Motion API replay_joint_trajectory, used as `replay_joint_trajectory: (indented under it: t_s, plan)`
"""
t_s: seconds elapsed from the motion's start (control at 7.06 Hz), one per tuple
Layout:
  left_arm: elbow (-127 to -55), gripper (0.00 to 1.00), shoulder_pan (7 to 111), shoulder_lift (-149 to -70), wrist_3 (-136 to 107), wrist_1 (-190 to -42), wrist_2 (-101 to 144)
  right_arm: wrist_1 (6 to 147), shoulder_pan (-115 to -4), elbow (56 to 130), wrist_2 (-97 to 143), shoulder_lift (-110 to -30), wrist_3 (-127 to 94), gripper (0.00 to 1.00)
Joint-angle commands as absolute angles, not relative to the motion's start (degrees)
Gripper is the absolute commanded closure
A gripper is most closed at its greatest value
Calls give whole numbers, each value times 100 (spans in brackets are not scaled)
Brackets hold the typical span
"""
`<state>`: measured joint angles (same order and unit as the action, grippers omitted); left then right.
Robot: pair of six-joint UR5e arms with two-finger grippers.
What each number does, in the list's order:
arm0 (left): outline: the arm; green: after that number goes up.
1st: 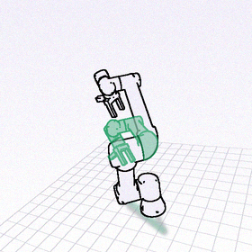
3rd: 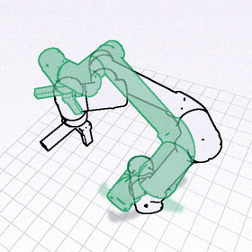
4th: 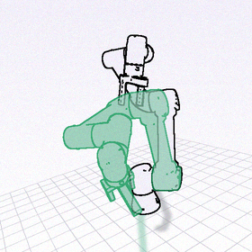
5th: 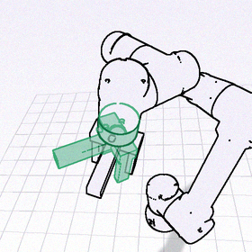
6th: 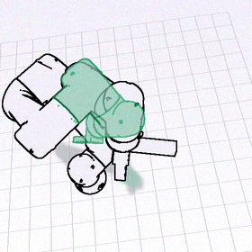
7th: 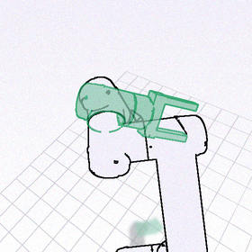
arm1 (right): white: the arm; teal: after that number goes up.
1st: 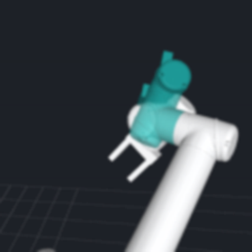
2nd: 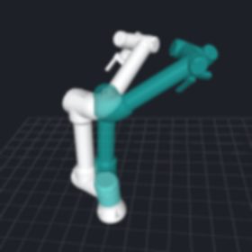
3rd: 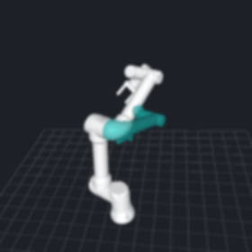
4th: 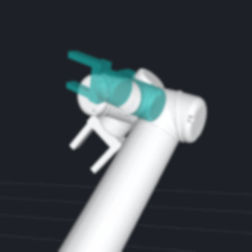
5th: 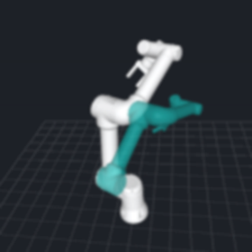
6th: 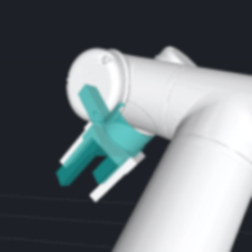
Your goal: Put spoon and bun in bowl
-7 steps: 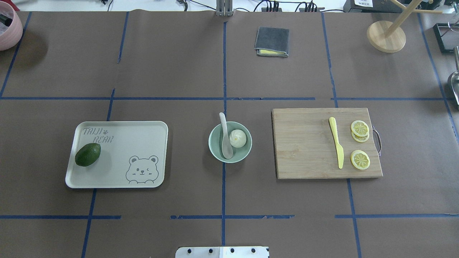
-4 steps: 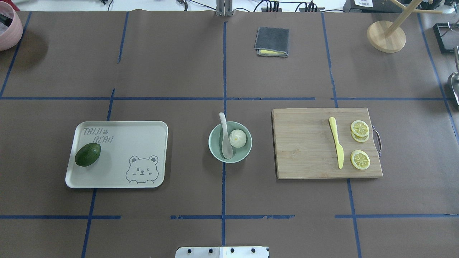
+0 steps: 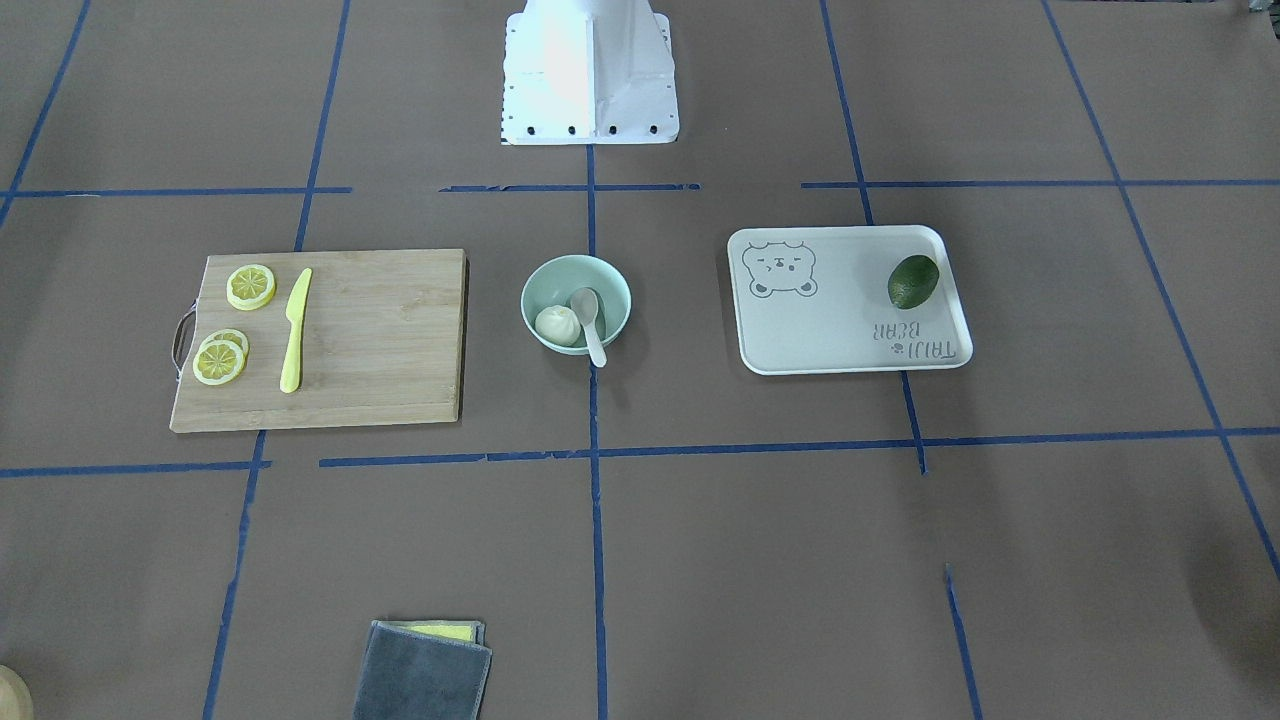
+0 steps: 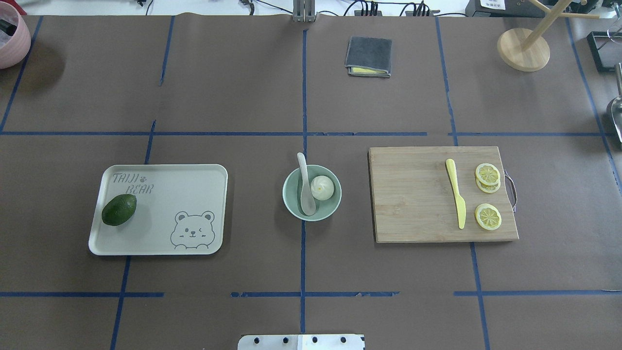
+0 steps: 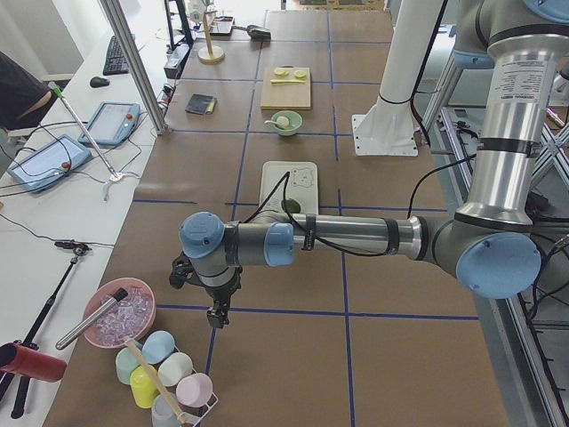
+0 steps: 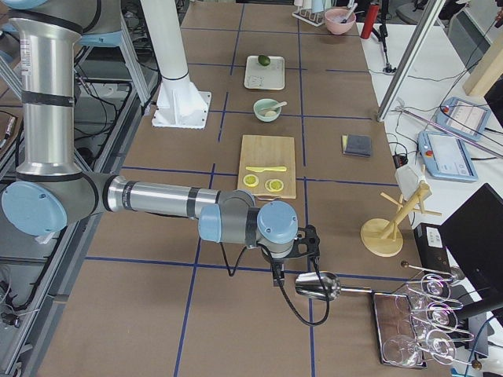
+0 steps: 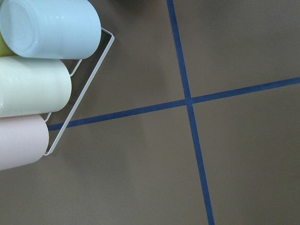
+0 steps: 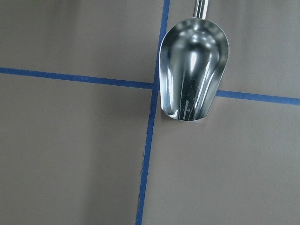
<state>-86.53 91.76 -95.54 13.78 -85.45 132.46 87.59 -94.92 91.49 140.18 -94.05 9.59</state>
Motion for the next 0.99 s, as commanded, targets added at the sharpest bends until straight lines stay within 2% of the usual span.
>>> replay_joint_trajectory:
  t_s: [0.0,0.14,0.85]
  plan:
    - [-8971,0,9228,-9266,1424,-8560,13254,8754,-9492,9132,14045,-9396,958,0]
    - [-9191,0,9229,-9124,1406,-8552,13245,8754,-9492,9123,14054,-9404,958,0]
    - [-9202,0,9229,-9079,1371,-8552,13263,8745,-9492,9132,14054,-9396,958,0]
